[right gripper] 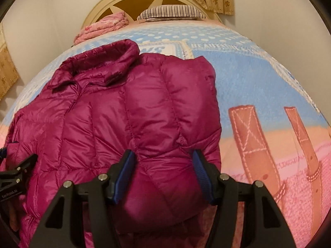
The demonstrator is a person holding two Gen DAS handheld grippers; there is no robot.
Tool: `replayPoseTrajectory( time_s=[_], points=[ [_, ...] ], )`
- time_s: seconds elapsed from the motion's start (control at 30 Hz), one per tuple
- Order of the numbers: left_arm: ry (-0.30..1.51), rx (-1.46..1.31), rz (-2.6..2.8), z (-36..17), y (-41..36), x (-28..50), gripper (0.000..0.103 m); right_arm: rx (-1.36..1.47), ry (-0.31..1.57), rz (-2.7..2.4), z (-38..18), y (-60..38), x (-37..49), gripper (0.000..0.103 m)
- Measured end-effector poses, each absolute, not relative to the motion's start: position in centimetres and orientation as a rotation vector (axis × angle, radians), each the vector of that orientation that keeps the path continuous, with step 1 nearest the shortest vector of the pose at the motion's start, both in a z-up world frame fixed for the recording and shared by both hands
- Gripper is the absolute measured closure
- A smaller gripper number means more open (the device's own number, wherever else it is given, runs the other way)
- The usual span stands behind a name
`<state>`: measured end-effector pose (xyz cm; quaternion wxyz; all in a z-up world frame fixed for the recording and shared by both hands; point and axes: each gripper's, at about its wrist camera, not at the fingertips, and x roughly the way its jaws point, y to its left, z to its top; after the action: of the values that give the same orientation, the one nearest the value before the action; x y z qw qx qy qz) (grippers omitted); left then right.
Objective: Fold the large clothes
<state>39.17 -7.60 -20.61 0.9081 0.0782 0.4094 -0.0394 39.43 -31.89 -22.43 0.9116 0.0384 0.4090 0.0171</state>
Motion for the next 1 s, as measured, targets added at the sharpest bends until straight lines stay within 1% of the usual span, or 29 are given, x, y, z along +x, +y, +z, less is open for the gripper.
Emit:
replayPoseTrajectory(
  time_s=[0.17, 0.27, 0.33, 0.4, 0.47, 0.57, 0.7, 1.0],
  points=[
    [0.858, 0.151, -0.082, -21.1, -7.7, 39.5, 0.004, 0.025, 0.855, 0.008, -22.5, -31.0, 39.7, 0.04],
    [0.862, 0.136, -0.085, -21.2, -7.5, 39.6, 0.004, 0.046, 0.857, -0.011, -21.1, -31.4, 39.0, 0.041],
    [0.864, 0.133, -0.085, -21.2, -7.5, 39.7, 0.004, 0.097, 0.821, 0.002, -19.5, -31.5, 37.6, 0.04],
    [0.865, 0.133, -0.084, -21.2, -7.5, 39.7, 0.004, 0.095, 0.789, 0.015, -18.1, -30.4, 36.3, 0.031],
    [0.866, 0.129, -0.085, -21.2, -7.4, 39.6, 0.003, 0.045, 0.771, 0.049, -17.8, -28.6, 35.7, 0.03],
    [0.868, 0.123, -0.085, -21.2, -7.3, 39.6, 0.003, -0.036, 0.803, 0.104, -19.2, -26.0, 35.7, 0.03],
    [0.866, 0.121, -0.079, -21.2, -7.4, 39.7, 0.003, -0.027, 0.865, 0.098, -22.9, -25.6, 36.4, 0.028],
    [0.864, 0.134, -0.072, -21.3, -7.4, 39.8, 0.003, -0.086, 0.861, 0.06, -22.9, -24.9, 36.2, 0.026]
  ],
)
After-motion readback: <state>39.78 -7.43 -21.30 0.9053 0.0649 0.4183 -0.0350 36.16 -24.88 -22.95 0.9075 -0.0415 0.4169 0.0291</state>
